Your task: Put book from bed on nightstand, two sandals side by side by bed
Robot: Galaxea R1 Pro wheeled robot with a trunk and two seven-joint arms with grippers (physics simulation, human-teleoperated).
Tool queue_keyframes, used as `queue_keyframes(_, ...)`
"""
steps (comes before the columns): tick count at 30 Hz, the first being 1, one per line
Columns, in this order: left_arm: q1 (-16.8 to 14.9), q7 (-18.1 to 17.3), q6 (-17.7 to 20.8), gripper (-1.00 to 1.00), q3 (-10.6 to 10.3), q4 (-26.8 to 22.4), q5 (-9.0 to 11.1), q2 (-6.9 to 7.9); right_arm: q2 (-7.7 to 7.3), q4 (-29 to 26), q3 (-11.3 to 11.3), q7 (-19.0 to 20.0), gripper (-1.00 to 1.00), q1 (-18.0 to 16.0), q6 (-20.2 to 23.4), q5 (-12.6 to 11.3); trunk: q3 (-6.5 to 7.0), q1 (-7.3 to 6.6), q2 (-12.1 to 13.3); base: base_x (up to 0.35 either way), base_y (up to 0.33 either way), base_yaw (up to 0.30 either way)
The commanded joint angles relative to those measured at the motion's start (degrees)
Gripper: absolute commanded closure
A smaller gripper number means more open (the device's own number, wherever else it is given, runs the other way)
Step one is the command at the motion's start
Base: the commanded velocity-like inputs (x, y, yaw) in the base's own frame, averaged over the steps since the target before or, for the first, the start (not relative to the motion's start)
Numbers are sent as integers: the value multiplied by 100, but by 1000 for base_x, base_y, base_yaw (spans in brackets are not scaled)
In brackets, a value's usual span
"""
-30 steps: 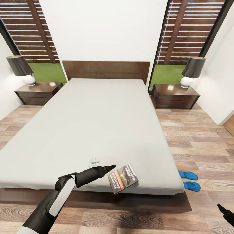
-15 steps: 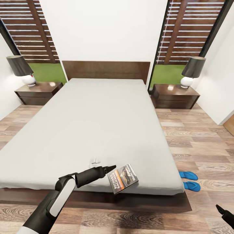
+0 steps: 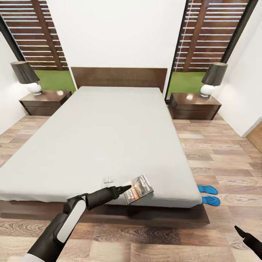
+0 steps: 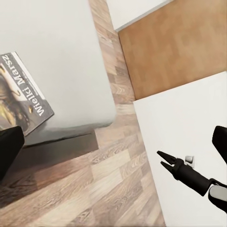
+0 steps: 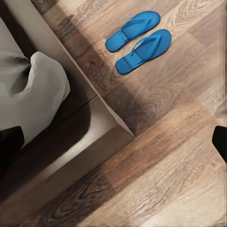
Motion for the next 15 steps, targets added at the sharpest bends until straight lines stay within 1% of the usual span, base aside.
queue_keyframes(1,-3,9,35,-100,-5,-4,40,2,-2,12,-15,31,-100,-5,-15,-1,-4,-4,-3,-333,0,0)
queue_keyframes(7,-3,12,36,-100,-5,1,44,-2,0,12,-15,35,-100,-7,-16,0,-4,-4,-3,-318,0,0)
queue_keyframes(12,-5,11,30,-100,-5,150,39,-11,6,11,-15,31,-100,-5,-16,0,-4,-4,-3,-60,0,0)
queue_keyframes(15,-4,11,27,-100,-5,186,37,-52,7,12,-15,34,-100,-7,-17,0,-4,-4,-3,-12,0,0)
